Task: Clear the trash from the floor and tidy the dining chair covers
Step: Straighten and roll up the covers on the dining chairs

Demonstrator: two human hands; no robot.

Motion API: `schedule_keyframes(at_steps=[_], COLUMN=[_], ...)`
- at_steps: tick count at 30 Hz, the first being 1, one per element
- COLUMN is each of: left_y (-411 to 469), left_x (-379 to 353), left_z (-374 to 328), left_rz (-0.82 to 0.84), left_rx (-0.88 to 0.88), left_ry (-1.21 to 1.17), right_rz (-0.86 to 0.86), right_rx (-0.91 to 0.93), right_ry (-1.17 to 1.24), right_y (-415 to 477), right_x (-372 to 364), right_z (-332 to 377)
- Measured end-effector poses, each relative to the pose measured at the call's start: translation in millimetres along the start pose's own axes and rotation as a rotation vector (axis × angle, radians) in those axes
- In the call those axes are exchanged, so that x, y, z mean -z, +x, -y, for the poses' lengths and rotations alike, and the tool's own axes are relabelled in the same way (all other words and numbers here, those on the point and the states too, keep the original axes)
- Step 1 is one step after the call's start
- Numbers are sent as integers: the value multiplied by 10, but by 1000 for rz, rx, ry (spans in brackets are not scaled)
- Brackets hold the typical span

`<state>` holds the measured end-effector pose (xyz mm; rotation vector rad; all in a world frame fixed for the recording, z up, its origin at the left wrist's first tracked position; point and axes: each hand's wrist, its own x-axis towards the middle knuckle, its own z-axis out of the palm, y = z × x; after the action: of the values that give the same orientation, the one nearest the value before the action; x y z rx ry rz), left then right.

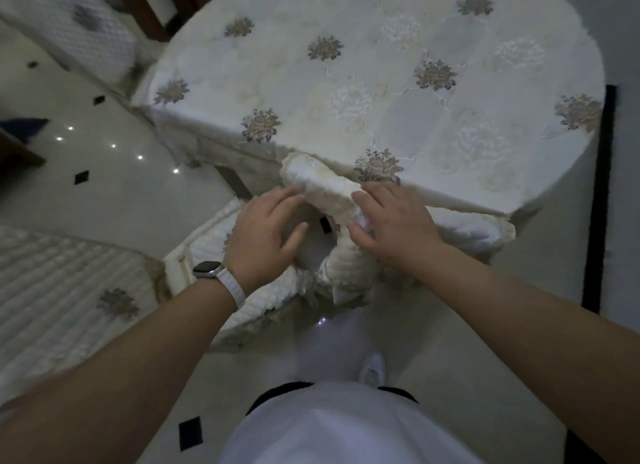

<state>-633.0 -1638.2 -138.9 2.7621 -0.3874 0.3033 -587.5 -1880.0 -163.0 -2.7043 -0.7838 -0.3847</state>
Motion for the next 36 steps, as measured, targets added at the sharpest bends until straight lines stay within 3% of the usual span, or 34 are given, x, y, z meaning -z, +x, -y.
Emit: schedule_keyframes(at_steps=[10, 28, 36], left_y=[-1381, -5356, -6004], left_x=[814, 2226, 2535], left_z=[741, 2066, 2402], left_rz=[-111, -358, -437], left_rx=[199, 720, 873], left_ry=[270, 343, 362], right_rz=[93, 219, 250], right_rx=[314, 763, 890], right_ry=[8, 116, 160], right_y=[366, -163, -51], right_x=[-80, -720, -939], right_z=[1546, 5816, 6844])
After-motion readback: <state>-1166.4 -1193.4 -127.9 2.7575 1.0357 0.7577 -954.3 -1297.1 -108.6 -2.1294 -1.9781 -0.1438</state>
